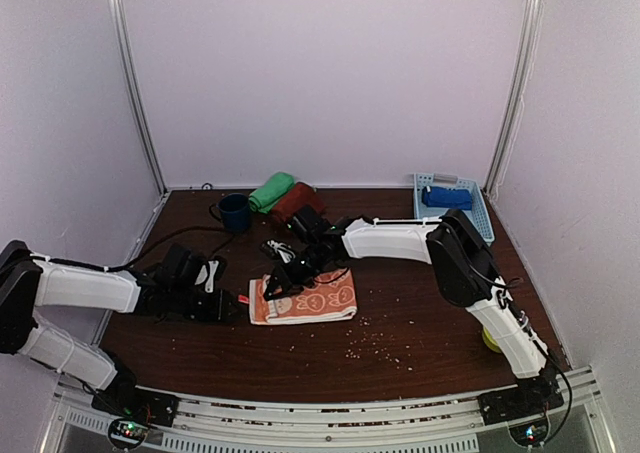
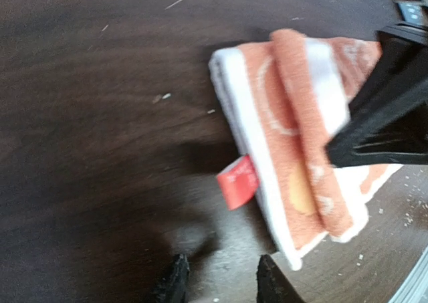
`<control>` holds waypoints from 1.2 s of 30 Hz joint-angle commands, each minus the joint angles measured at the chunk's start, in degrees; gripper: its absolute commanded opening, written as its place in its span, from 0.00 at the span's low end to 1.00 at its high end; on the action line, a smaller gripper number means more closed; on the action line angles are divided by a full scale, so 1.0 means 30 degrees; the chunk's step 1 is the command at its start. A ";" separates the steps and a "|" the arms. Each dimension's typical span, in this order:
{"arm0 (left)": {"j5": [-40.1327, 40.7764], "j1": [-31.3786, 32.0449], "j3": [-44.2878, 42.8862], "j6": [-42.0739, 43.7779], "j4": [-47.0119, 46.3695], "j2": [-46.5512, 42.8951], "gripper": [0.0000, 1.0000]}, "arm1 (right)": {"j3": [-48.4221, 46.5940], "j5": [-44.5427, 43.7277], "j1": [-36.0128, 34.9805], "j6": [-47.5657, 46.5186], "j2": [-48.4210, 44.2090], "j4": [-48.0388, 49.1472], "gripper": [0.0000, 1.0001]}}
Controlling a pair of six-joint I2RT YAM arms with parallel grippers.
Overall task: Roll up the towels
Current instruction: Fold the towel at the center of the board.
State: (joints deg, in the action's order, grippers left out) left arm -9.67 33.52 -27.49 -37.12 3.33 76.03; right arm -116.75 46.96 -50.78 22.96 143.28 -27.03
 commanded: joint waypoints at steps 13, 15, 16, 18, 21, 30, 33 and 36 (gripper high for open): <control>-0.1376 -0.0181 -0.1058 0.0216 -0.1373 0.3744 0.30 | -0.0552 0.0636 -0.0466 0.0773 0.0260 0.1106 0.00; -0.1367 -0.0173 -0.1028 0.0216 -0.1375 0.3819 0.29 | -0.0664 0.0636 -0.0493 0.0833 0.0377 0.1117 0.00; -0.1373 -0.0185 -0.0993 0.0231 -0.1375 0.3835 0.29 | -0.0711 0.0629 -0.0502 0.0824 0.0469 0.1130 0.00; -0.1359 -0.0186 -0.0899 0.0217 -0.1418 0.3805 0.29 | -0.0779 0.0636 -0.0511 0.0844 0.0571 0.1146 0.00; -0.1255 -0.0186 -0.0731 0.0112 -0.1302 0.3641 0.29 | -0.0984 0.0622 -0.0503 0.0836 0.0757 0.1227 0.06; 0.0493 -0.0164 -0.0052 -0.0514 0.1663 -0.0611 0.31 | -0.1342 0.1983 -0.0271 0.0438 0.0174 0.1229 0.41; 0.1123 -0.0190 -0.0272 -0.0389 0.2366 -0.2706 0.32 | -0.1089 0.2501 0.0031 -0.0015 -0.0834 0.1304 0.42; 0.1146 -0.0179 -0.0960 -0.0066 0.2202 -0.3599 0.32 | -0.0995 0.2395 0.0409 -0.1669 -0.1987 0.0385 0.42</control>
State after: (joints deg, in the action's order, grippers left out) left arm -8.49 33.15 -27.86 -38.04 8.75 68.64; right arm -119.22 52.38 -51.07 23.79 144.49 -24.25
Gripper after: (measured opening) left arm 0.318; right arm 0.424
